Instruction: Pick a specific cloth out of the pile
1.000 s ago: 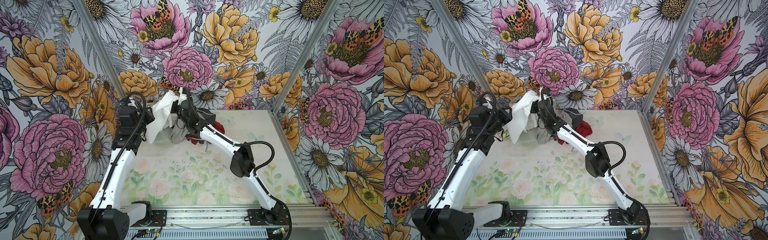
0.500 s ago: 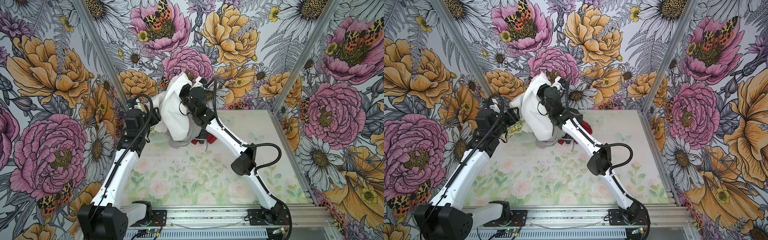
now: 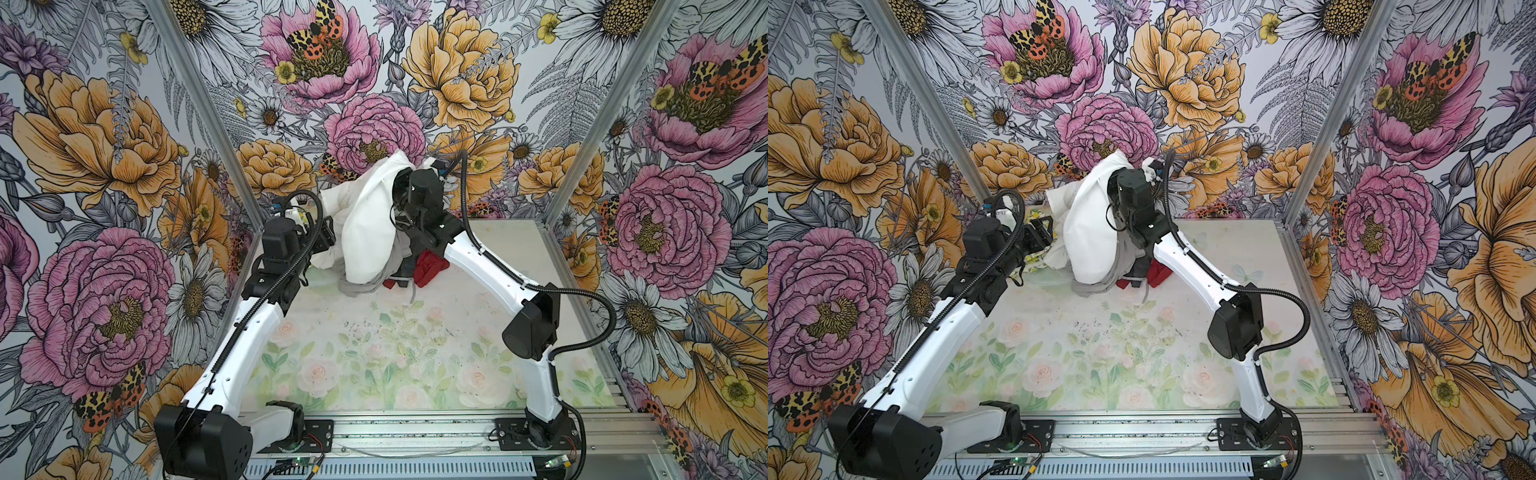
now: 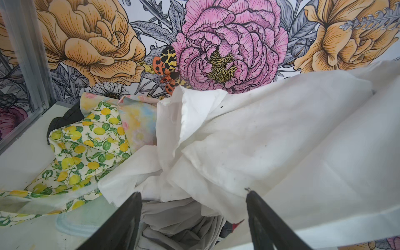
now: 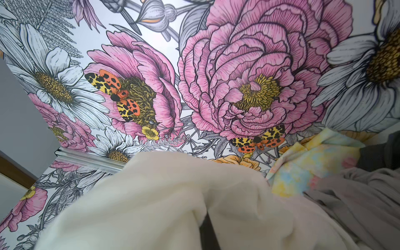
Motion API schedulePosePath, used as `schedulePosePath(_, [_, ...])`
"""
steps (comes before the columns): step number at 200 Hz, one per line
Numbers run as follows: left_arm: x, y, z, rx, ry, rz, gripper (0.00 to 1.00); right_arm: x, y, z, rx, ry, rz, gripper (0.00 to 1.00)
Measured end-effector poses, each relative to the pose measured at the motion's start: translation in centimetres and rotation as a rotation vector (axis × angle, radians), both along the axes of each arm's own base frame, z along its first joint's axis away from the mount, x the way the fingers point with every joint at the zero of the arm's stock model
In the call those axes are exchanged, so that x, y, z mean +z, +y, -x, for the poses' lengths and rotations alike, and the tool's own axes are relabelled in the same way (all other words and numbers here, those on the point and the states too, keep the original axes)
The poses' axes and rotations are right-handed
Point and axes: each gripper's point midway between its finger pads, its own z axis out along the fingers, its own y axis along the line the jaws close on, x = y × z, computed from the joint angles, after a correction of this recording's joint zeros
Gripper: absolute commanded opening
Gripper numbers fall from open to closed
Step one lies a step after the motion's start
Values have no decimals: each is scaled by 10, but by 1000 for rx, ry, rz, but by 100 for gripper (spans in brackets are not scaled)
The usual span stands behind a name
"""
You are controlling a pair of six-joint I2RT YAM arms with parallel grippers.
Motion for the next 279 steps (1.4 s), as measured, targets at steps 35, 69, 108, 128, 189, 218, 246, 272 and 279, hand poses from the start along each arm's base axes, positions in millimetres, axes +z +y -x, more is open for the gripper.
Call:
schedulePosePath(35, [-15,-22,-1,-58,45,-45,78,13,-50,7,-22,-29,94,0])
schedulePosePath(69, [-30,-46,-3,-120,101,-93,78,37,-108,22,-49,-73,146,0])
schedulePosePath(108, [-44,-59,-2,-155,138,-111,78,58,-188,40,-134,-115,178,0])
schedulePosePath(128, [-48,-63,-3,-166,150,-115,78,62,-226,48,-182,-123,202,0])
schedulePosePath(189, [-63,-70,0,-188,178,-122,78,59,-337,77,-354,-99,277,0])
schedulePosePath(218, [-65,-76,2,-203,182,-123,78,59,-379,81,-415,-84,314,0])
schedulePosePath(246, [-66,-82,4,-218,182,-125,78,62,-412,79,-470,-72,346,0])
schedulePosePath(272, [-66,-84,5,-224,182,-126,78,76,-435,76,-505,-86,369,0])
schedulePosePath(279, [-66,-85,5,-225,182,-126,78,81,-440,75,-515,-93,377,0])
